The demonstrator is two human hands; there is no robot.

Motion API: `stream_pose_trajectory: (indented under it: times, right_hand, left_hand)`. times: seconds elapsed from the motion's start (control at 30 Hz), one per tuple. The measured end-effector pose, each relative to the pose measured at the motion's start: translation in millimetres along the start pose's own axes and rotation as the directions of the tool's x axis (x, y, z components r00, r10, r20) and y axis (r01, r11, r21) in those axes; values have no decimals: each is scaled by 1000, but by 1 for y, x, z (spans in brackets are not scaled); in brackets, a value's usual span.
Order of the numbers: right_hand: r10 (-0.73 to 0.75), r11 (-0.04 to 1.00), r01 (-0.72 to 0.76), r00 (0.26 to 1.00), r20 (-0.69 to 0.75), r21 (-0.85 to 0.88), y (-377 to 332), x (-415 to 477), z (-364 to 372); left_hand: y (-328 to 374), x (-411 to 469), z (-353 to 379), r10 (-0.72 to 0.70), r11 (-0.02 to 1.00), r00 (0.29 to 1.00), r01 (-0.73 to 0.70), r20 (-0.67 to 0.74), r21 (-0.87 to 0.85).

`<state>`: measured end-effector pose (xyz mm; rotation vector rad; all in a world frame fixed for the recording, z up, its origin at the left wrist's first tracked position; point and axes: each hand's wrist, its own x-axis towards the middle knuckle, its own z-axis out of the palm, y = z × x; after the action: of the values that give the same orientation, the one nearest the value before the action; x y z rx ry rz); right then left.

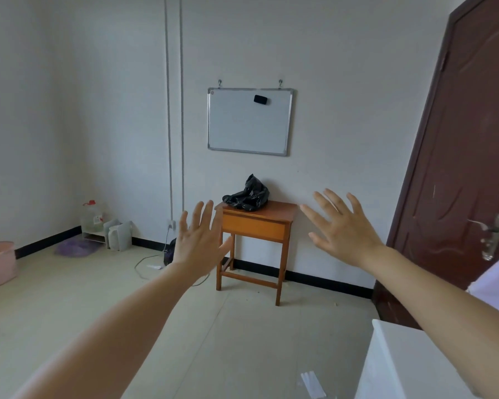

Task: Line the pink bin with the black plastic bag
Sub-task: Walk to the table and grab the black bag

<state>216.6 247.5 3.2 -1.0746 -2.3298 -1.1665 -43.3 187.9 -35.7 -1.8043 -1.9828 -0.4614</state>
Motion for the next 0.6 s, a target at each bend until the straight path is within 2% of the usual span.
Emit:
stream_pose_trajectory:
  times: [0.17,0.33,0.43,0.6]
  right_hand:
    - [21,1000,-22,999,34,16,52,22,63]
    - [-26,998,25,1000,5,59,98,53,133]
    - [-4,994,2,1000,11,107,112,66,181]
    - [-78,992,75,997,23,105,123,69,268]
  left_hand:
    - [36,72,34,18,1000,999,-18,-29,-12]
    - [71,142,63,-27,999,1000,27,-15,-28]
    - [86,171,91,-23,999,999,24,29,-33]
    - [97,211,150,21,997,990,-30,141,65]
